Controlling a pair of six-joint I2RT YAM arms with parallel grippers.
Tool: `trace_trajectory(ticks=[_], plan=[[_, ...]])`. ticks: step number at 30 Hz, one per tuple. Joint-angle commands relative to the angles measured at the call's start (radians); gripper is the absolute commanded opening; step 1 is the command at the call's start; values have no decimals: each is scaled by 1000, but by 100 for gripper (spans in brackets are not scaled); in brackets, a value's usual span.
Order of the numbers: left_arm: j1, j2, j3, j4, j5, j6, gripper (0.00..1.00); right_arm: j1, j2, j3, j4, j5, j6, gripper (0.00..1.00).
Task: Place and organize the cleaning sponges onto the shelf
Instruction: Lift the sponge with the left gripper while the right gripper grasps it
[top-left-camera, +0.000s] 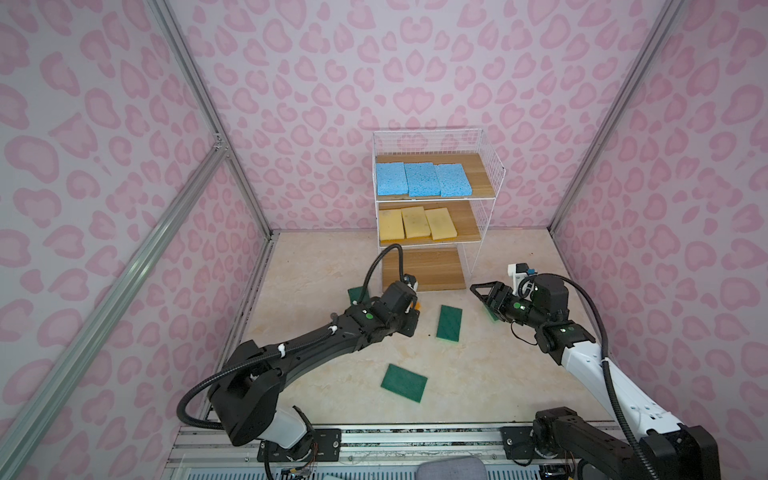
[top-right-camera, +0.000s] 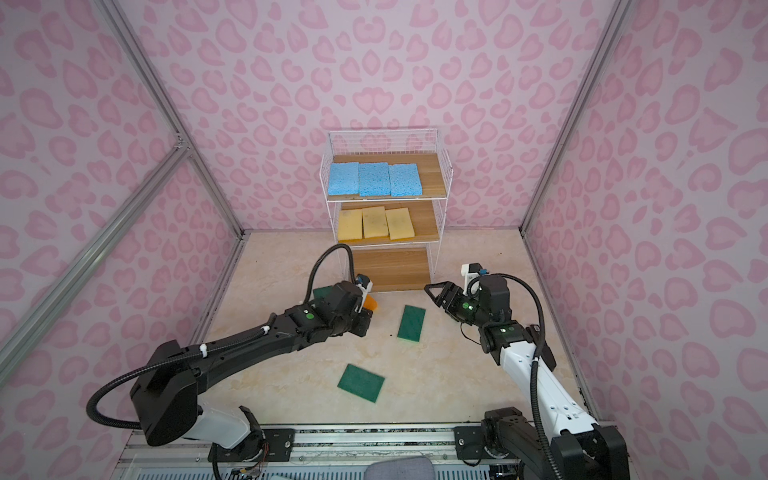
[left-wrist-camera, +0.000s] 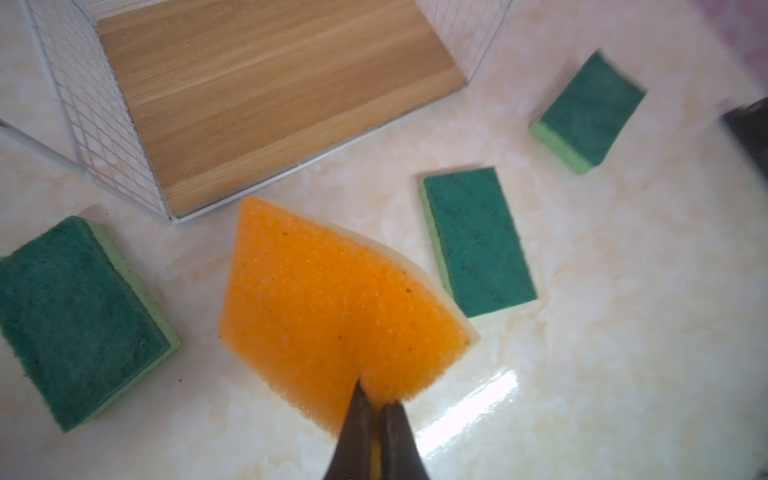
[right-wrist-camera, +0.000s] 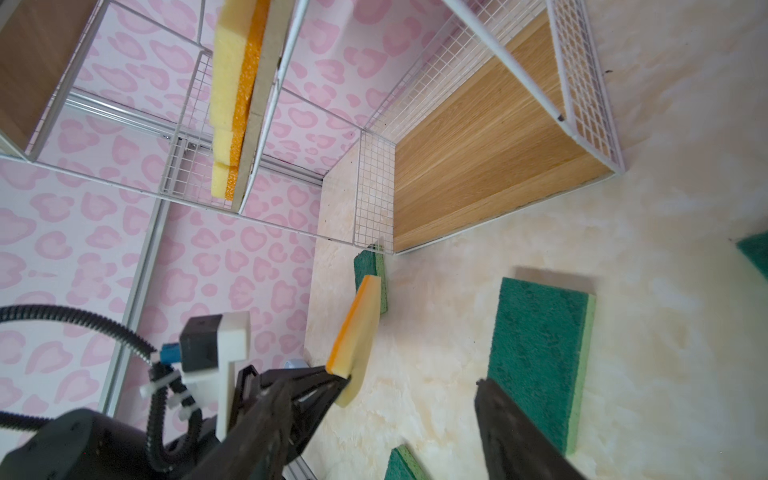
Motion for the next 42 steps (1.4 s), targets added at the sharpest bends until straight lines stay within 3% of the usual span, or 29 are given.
trace_trajectory(ticks=[1,6,10,20,28,35,42], plan=[[108,-66,-23,116,361,-152,4,2,-10,-1,54,-58,-24,77],[236,-98,-57,319,635,-340,4,30,-16,-36,183,-98,11,85],[302,-100,-140,663,810,-583,4,75,16,-37,260,-113,18,85],[349,52,-126,1346,1013,-1130,4,125,171,25,574,-191,141,84],[347,74,-66,1396,1046,-1213,4,145,307,147,706,-227,192,78],[344,91,-58,1416,1062,-1249,4,145,407,207,897,-269,308,72],[345,123,-45,1435,1063,-1275,4,146,447,209,995,-302,365,52]])
